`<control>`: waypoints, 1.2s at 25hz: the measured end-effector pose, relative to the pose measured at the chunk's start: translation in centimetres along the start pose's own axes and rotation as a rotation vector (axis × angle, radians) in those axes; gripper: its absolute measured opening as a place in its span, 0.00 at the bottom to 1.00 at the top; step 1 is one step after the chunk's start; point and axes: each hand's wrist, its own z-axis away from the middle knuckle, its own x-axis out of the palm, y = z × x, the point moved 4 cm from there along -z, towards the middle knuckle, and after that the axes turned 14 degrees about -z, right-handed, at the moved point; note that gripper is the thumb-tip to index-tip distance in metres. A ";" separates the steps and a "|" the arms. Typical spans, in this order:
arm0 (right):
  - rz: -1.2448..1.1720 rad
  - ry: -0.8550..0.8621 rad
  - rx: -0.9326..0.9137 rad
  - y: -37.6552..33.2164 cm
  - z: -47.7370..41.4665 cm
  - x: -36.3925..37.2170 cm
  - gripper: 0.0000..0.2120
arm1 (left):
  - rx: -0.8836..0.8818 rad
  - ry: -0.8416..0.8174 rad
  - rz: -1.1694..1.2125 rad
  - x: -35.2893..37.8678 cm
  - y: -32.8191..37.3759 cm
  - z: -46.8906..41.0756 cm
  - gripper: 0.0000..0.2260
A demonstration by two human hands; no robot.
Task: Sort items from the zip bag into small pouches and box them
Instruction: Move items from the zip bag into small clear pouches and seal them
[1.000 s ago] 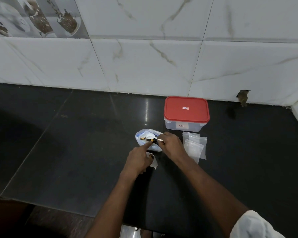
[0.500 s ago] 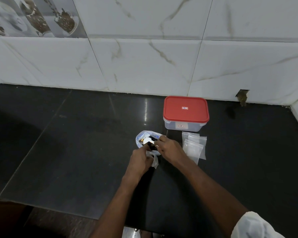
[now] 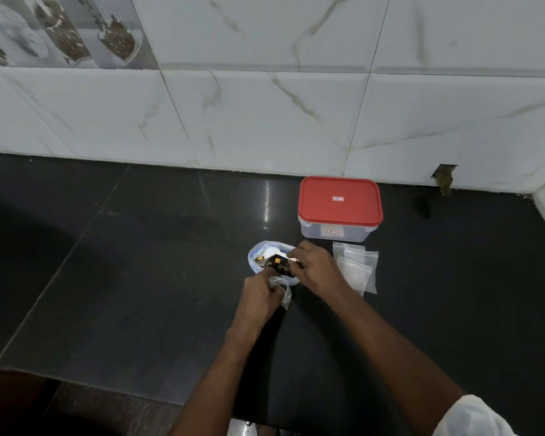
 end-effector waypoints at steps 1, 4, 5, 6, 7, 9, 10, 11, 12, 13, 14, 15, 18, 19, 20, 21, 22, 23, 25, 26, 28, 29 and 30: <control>0.037 -0.046 0.000 -0.2 -0.2 0.3 0.10 | 0.004 -0.003 0.006 0.1 0.0 0.0 0.12; 0.116 -0.156 -0.022 -0.4 0.1 0.6 0.10 | 0.000 0.006 0.021 0.1 -0.1 -0.1 0.12; 0.105 -0.135 -0.015 -0.2 0.2 0.2 0.10 | 0.000 0.016 0.022 0.0 0.0 -0.1 0.12; 0.085 -0.093 -0.002 0.0 0.2 -0.3 0.09 | 0.000 0.024 0.024 0.0 0.0 -0.1 0.12; 0.067 -0.053 0.014 0.1 0.2 -0.8 0.09 | 0.002 0.028 0.027 0.0 0.1 0.0 0.12; 0.071 -0.048 0.025 -0.2 -0.1 -0.9 0.10 | 0.010 0.027 0.025 0.2 0.0 0.0 0.11; 0.097 -0.083 0.017 -0.4 -0.3 -0.5 0.11 | 0.016 0.028 0.026 0.2 -0.1 -0.1 0.11; 0.131 -0.131 0.015 -0.7 -0.4 0.0 0.12 | 0.023 0.029 0.027 0.3 -0.1 -0.1 0.11; 0.156 -0.174 0.018 -0.9 -0.3 0.3 0.12 | 0.027 0.033 0.027 0.3 -0.1 -0.1 0.10; 0.165 -0.197 0.024 -1.0 -0.2 0.4 0.12 | 0.030 0.043 0.030 0.3 0.0 -0.1 0.10; 0.171 -0.207 0.032 -0.9 -0.1 0.3 0.12 | 0.033 0.055 0.041 0.3 0.1 0.0 0.10; 0.177 -0.214 0.042 -0.7 0.1 0.1 0.11 | 0.037 0.067 0.059 0.3 0.1 0.1 0.10; 0.219 -0.221 0.079 -0.9 0.1 -0.4 0.11 | 0.047 0.099 0.131 0.7 0.0 0.4 0.10; 0.258 -0.230 0.079 -1.2 0.0 -0.4 0.11 | 0.045 0.109 0.160 0.9 -0.1 0.4 0.10; 0.304 -0.249 0.072 -1.5 -0.1 -0.1 0.12 | 0.042 0.122 0.185 1.0 -0.1 0.4 0.11; 0.329 -0.271 0.062 -1.7 0.0 0.2 0.12 | 0.040 0.135 0.202 1.2 -0.2 0.4 0.11; 0.321 -0.284 0.064 -1.7 0.2 0.3 0.12 | 0.041 0.148 0.215 1.3 -0.2 0.5 0.10; 0.285 -0.278 0.081 -1.6 0.3 0.3 0.12 | 0.046 0.166 0.226 1.3 -0.2 0.5 0.10; 0.144 -0.216 0.166 -1.2 0.3 -0.2 0.09 | 0.053 0.203 0.248 1.5 -0.2 0.7 0.09; 0.062 -0.172 0.226 -0.9 0.1 -0.5 0.09 | 0.055 0.216 0.259 1.6 -0.1 0.8 0.09; -0.079 -0.094 0.354 -0.4 -0.3 -1.0 0.06 | 0.060 0.231 0.270 1.5 0.0 1.0 0.09; -0.145 -0.056 0.417 -0.2 -0.5 -1.3 0.05 | 0.061 0.229 0.270 1.5 0.1 1.1 0.10; -0.216 -0.017 0.478 0.1 -0.6 -1.5 0.03 | 0.062 0.226 0.273 1.4 0.2 1.2 0.11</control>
